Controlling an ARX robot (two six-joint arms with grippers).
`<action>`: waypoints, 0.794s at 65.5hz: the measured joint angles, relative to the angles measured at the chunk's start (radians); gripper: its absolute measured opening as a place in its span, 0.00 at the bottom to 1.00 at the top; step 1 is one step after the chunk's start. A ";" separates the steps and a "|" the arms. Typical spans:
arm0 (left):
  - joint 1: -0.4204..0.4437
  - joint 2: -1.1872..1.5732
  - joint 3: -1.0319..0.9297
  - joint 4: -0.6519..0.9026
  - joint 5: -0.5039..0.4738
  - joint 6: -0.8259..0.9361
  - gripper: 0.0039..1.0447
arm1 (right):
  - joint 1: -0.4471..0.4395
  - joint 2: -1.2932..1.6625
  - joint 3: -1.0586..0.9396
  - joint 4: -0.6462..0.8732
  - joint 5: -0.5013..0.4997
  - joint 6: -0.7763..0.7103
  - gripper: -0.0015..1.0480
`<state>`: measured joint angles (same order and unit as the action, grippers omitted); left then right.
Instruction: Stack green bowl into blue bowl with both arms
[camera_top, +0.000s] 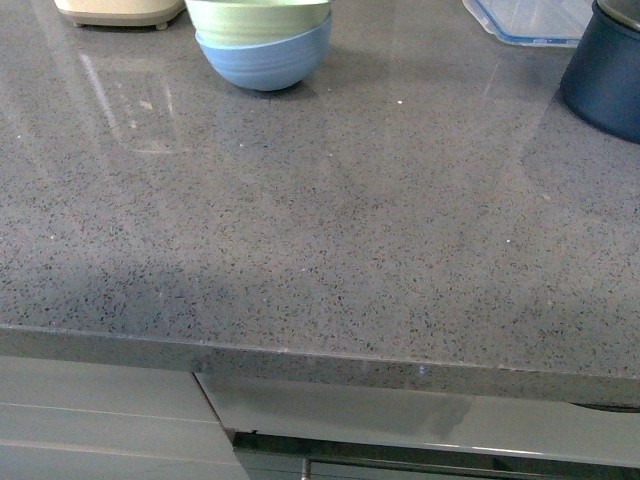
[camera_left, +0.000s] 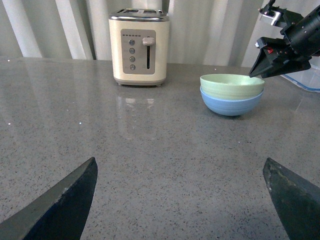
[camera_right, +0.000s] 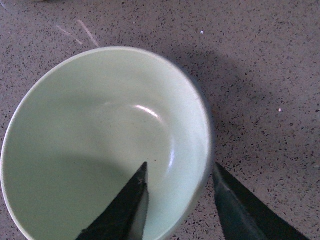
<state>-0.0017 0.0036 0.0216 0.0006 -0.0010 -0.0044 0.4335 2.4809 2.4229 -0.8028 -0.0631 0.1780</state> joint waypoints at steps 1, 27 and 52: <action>0.000 0.000 0.000 0.000 0.000 0.000 0.94 | 0.000 -0.001 -0.009 0.005 0.000 0.002 0.45; 0.000 0.000 0.000 0.000 0.000 0.000 0.94 | -0.034 -0.222 -0.333 0.136 0.000 0.021 0.90; 0.000 0.000 0.000 0.000 0.000 0.000 0.94 | -0.177 -0.772 -1.027 0.303 0.010 0.023 0.90</action>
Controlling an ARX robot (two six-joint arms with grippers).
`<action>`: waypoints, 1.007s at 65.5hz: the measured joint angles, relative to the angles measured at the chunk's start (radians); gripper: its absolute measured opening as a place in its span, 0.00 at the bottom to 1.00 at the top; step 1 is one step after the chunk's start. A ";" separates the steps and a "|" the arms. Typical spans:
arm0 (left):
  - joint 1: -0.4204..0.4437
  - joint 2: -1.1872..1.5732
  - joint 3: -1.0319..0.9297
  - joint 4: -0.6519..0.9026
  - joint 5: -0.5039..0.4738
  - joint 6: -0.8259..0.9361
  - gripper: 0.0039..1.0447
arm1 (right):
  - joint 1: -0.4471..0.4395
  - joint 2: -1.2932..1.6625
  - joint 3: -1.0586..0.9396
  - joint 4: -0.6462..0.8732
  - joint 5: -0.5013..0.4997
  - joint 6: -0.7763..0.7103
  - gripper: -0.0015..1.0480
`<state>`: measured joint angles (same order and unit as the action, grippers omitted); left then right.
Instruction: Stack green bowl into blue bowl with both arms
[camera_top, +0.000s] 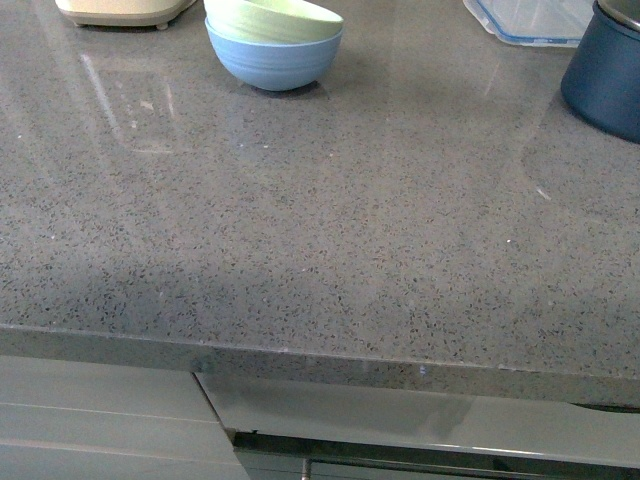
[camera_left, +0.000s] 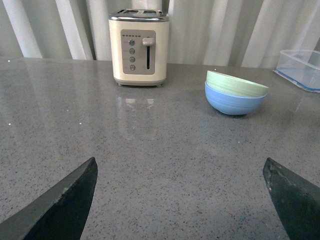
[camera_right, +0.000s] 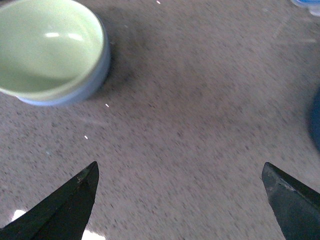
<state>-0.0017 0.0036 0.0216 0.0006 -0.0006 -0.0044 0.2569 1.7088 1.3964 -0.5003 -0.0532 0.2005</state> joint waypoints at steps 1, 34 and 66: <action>0.000 0.000 0.000 0.000 0.000 0.000 0.94 | -0.010 -0.031 -0.037 0.002 0.000 0.000 0.90; 0.000 0.000 0.000 0.000 0.000 0.000 0.94 | -0.186 -0.590 -0.599 -0.043 0.070 0.008 0.90; 0.000 -0.001 0.000 0.000 -0.002 0.000 0.94 | -0.244 -0.777 -1.049 0.940 0.056 -0.162 0.58</action>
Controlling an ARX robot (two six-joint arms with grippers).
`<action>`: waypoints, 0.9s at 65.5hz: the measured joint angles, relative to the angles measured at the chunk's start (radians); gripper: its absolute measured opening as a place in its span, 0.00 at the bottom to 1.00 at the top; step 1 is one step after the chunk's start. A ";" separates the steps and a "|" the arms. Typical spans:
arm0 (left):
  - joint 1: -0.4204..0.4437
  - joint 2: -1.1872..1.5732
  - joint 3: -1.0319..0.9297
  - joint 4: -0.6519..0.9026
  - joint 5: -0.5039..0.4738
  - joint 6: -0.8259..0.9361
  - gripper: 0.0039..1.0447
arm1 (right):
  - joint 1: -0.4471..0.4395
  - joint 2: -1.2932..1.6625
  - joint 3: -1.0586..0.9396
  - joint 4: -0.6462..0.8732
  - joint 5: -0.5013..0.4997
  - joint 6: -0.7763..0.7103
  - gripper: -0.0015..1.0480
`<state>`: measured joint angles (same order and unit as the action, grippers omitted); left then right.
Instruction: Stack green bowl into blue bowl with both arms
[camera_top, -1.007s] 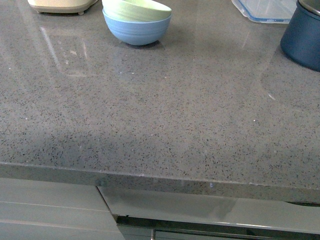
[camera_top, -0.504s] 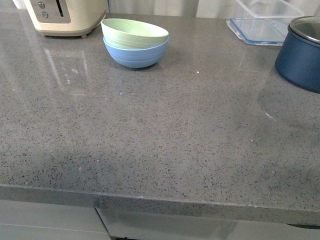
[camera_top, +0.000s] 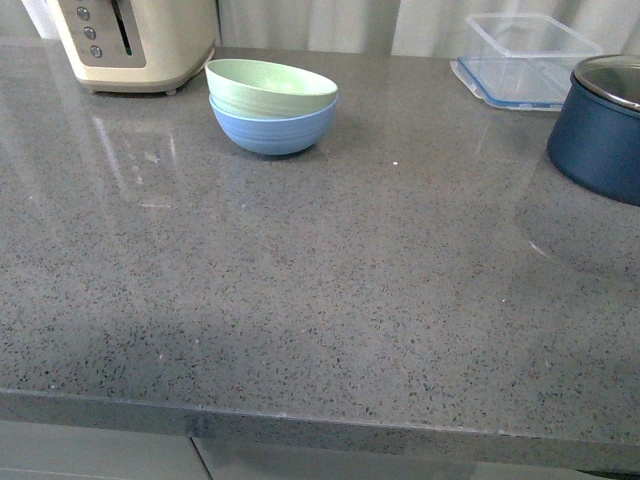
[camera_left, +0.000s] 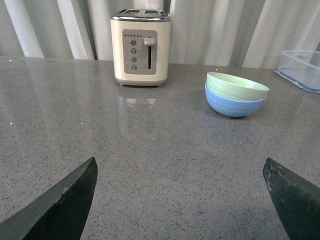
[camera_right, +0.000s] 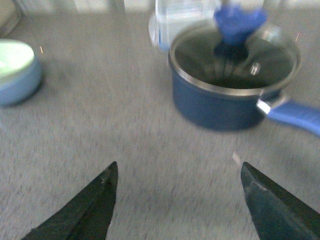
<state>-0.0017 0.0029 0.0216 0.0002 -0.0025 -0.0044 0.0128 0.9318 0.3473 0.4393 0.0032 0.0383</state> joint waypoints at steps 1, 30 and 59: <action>0.000 0.000 0.000 0.000 0.000 0.000 0.94 | -0.002 -0.005 -0.011 0.028 0.001 -0.001 0.56; 0.000 0.000 0.000 0.000 0.000 0.000 0.94 | -0.012 -0.248 -0.231 0.122 -0.001 -0.036 0.01; 0.000 0.000 0.000 0.000 0.000 0.000 0.94 | -0.012 -0.503 -0.343 -0.014 -0.001 -0.035 0.01</action>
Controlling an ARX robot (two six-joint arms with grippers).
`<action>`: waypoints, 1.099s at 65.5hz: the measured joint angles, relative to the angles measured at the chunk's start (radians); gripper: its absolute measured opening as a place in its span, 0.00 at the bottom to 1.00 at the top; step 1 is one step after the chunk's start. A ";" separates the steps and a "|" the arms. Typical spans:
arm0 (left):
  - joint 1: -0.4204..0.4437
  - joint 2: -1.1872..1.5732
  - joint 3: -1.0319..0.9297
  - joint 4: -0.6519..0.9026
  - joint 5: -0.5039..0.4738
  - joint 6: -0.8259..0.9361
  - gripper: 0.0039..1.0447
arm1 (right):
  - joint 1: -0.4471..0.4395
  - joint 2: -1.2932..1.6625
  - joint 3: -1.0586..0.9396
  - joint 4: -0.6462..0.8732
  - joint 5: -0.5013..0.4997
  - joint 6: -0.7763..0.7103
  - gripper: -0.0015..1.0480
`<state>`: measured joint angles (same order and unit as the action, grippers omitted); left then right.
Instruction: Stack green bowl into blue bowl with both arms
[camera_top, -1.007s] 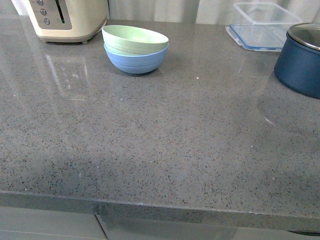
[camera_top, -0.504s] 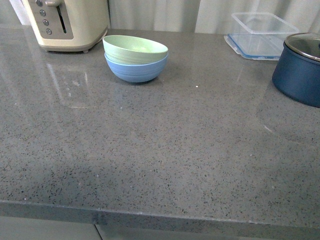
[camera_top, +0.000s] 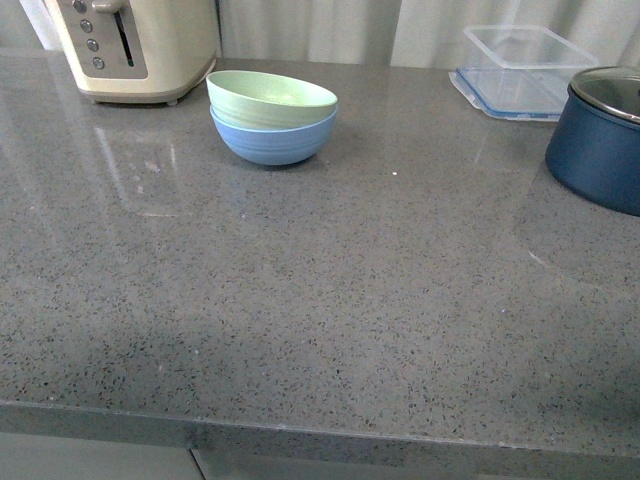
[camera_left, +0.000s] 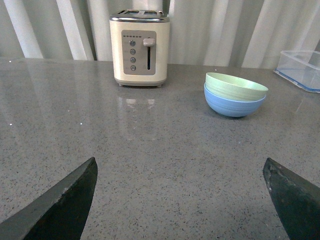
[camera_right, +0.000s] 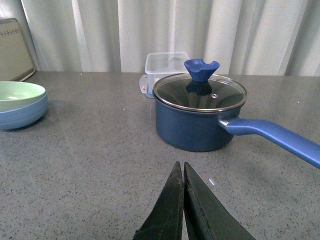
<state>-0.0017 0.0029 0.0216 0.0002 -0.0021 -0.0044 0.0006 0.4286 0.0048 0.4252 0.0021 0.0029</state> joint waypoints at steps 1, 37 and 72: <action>0.000 0.000 0.000 0.000 0.000 0.000 0.94 | 0.000 -0.008 0.000 -0.006 0.000 0.000 0.01; 0.000 0.000 0.000 0.000 0.000 0.000 0.94 | 0.000 -0.226 0.000 -0.220 0.000 0.000 0.01; 0.000 0.000 0.000 0.000 0.000 0.000 0.94 | 0.000 -0.424 0.001 -0.423 -0.003 -0.002 0.04</action>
<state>-0.0017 0.0025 0.0216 0.0002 -0.0017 -0.0044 0.0006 0.0044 0.0055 0.0017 -0.0010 0.0013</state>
